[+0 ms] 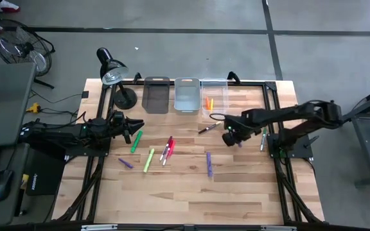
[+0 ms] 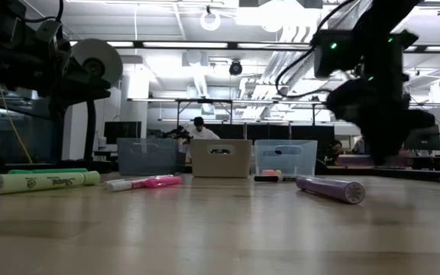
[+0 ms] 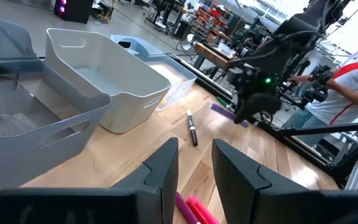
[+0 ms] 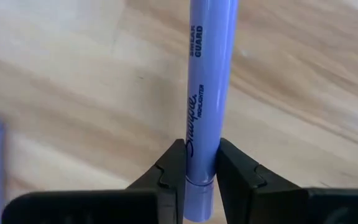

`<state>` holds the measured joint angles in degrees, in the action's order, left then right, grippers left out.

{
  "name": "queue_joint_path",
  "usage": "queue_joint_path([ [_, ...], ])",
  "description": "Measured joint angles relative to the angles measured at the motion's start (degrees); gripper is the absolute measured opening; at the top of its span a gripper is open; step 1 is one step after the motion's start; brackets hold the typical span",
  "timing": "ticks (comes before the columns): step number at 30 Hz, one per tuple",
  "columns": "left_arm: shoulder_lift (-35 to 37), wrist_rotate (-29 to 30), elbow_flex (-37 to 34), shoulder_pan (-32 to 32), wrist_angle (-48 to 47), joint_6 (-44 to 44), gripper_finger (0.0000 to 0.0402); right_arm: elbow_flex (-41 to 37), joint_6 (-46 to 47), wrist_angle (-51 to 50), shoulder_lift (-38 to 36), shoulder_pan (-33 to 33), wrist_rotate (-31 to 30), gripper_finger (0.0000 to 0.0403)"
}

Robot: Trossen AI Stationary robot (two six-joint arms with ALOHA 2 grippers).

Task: Pick & Place Markers
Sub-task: Put the top violet highlighter into the white bin

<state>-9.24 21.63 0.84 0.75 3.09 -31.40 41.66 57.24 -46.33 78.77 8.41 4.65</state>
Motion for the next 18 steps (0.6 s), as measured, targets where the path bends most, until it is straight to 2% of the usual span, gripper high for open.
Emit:
queue_joint_path([
  [6,0.0,0.0,0.0,0.0,0.0,0.0,0.0097,0.1,-6.9,0.1,-7.5,-3.0,-2.7,0.0061],
  [11,0.0,0.0,0.0,0.0,0.0,0.0,0.0097,0.1,-12.9,1.6,-12.6,-4.2,-7.7,0.0058],
  [18,0.0,-0.2,0.5,0.0,-0.3,1.5,0.0097,0.1,-27.7,13.4,-16.2,-4.5,-14.3,0.0061],
])
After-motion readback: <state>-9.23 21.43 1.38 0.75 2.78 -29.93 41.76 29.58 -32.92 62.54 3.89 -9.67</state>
